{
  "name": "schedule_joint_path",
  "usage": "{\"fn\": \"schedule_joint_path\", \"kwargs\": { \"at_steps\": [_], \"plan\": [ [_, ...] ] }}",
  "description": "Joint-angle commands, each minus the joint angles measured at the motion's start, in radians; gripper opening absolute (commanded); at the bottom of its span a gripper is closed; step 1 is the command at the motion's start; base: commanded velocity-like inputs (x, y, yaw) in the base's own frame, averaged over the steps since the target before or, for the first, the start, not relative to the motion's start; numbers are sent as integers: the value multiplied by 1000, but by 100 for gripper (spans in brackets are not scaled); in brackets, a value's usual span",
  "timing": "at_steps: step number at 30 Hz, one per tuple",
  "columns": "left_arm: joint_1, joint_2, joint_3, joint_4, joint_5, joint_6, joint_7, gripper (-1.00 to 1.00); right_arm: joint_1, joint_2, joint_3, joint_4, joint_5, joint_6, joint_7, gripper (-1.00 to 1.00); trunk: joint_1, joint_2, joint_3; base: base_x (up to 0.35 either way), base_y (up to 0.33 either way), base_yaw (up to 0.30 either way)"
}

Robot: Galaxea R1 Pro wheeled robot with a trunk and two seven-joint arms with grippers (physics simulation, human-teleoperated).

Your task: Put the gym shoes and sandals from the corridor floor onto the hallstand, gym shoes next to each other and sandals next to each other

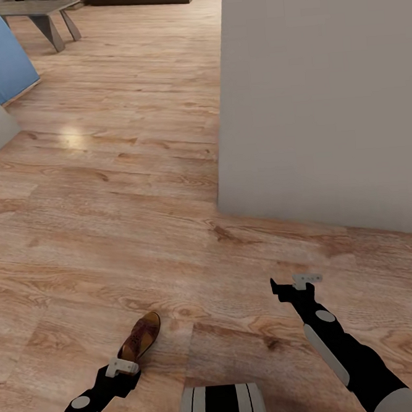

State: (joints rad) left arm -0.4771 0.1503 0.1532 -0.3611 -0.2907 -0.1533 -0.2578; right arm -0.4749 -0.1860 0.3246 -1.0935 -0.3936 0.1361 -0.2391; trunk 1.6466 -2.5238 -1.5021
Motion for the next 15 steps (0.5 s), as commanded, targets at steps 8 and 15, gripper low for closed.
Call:
{"fn": "schedule_joint_path", "kwargs": {
  "at_steps": [8, 15],
  "plan": [
    [-1, 2, 9, -1, -10, -5, -5, 100, -1, -1, 5, -2, -7, 3, -9, 100, 0, -1, -5, 0, 0, 0],
    [-1, 6, 9, -1, -10, -6, -2, 100, -1, -1, 5, -2, -7, 3, -9, 100, 2, -2, -24, 0, 0, 0]
  ]
}}
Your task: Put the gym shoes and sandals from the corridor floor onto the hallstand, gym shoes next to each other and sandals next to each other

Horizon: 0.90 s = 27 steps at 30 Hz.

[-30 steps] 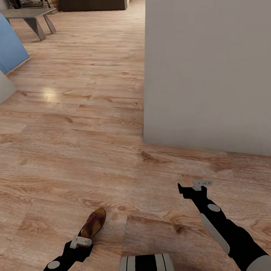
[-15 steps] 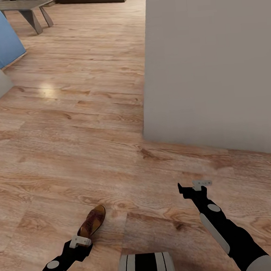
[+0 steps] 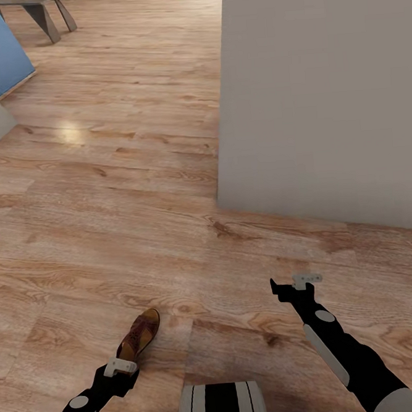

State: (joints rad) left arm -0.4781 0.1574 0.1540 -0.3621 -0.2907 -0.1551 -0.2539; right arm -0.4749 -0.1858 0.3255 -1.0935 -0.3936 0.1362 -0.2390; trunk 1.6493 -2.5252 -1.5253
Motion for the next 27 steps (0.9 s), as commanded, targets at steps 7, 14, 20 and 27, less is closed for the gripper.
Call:
{"fn": "schedule_joint_path", "kwargs": {
  "at_steps": [7, 14, 20, 27],
  "plan": [
    [-1, 2, 9, 0, -10, -5, -5, 100, -1, -1, 4, -2, -7, 3, -9, 100, 0, 0, -1, 0, 0, 0],
    [-1, 2, 9, 0, -10, -5, -5, 100, -1, -1, 4, -2, -7, 3, -9, 100, 3, -2, -28, 0, 0, 0],
    [-1, 2, 9, 0, -10, -4, -5, 100, -1, -1, 4, -2, -7, 3, -9, 100, 6, -3, -51, 0, 0, 0],
    [-1, 1, 9, 0, -10, -5, -4, 100, -1, -1, 4, -1, -7, 3, -9, 100, 6, -3, -51, 0, 0, 0]
  ]
}}
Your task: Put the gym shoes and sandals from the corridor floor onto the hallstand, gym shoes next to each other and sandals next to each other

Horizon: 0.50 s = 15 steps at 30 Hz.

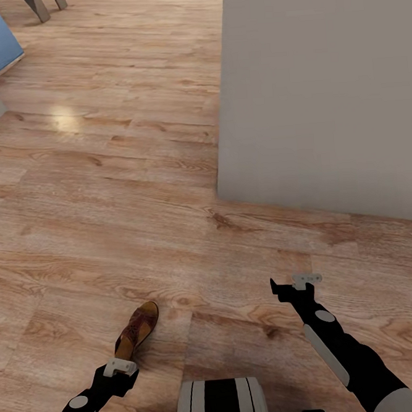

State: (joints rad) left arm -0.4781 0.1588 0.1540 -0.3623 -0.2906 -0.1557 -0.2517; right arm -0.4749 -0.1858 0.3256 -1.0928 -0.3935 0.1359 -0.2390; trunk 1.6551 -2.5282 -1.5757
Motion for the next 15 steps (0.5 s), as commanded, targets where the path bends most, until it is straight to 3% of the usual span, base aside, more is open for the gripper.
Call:
{"fn": "schedule_joint_path", "kwargs": {
  "at_steps": [1, 15],
  "plan": [
    [0, -1, 9, 0, -10, -4, -6, 100, -1, -1, 4, -2, -7, 3, -9, 100, 0, 0, -1, 0, 0, 0],
    [0, 1, 9, 0, -10, -4, -3, 100, -1, -1, 4, 0, -7, 4, -8, 100, 0, 0, -1, 0, 0, 0]
  ]
}}
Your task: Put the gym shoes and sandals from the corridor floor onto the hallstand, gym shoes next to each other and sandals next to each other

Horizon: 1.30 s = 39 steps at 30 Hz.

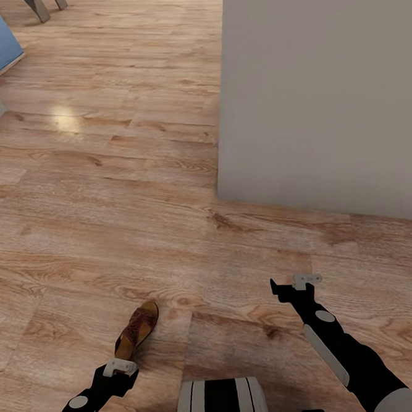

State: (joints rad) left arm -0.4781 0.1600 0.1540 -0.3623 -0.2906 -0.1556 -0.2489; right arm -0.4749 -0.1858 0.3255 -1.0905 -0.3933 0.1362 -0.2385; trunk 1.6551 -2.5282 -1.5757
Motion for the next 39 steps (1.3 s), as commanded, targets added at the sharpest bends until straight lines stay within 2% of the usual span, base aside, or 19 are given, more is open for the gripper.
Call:
{"fn": "schedule_joint_path", "kwargs": {
  "at_steps": [1, 31, 39],
  "plan": [
    [0, -1, 9, 0, -10, -5, -6, -100, -1, -1, 4, -2, -7, 3, -9, 100, 0, 0, -1, 0, 0, 0],
    [-1, -2, 19, 0, -7, -16, -3, -100, -1, -1, 5, 0, -6, 3, -9, 100, 0, 0, -1, 0, 0, 0],
    [-1, -2, 21, 0, -7, -23, -3, -100, -1, -1, 7, 2, -2, 3, -9, 100, -4, 2, 30, 0, 0, 0]
  ]
}}
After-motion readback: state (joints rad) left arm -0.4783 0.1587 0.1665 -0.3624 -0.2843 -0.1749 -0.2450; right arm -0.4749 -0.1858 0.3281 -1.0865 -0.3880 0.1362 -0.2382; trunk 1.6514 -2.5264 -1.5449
